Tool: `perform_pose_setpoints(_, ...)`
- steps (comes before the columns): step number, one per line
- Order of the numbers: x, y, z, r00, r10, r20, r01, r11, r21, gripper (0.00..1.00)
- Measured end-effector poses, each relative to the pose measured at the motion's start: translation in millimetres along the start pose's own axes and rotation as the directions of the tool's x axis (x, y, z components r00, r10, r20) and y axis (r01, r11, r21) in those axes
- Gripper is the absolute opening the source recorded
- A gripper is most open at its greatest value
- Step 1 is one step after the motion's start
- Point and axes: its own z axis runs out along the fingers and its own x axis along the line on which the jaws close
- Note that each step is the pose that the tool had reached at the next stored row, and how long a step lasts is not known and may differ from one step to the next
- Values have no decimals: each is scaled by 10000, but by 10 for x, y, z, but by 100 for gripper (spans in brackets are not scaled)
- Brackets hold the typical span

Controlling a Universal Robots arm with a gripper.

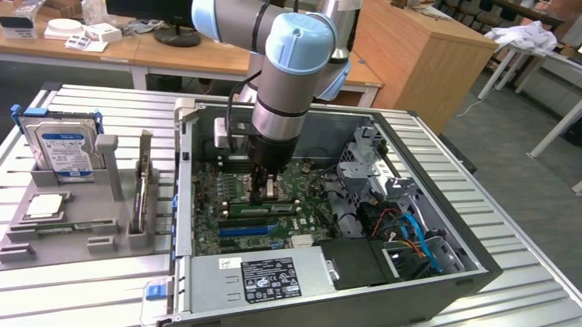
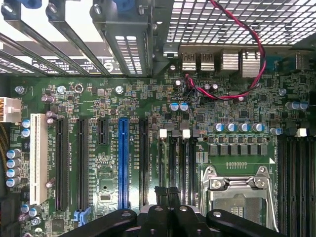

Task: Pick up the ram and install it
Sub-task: 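Press down the ram until it locks into place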

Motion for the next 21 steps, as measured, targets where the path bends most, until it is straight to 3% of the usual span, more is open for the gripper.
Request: perform_pose_setpoints(21, 10, 0, 18, 10000, 0, 0, 0, 10000, 0, 11)
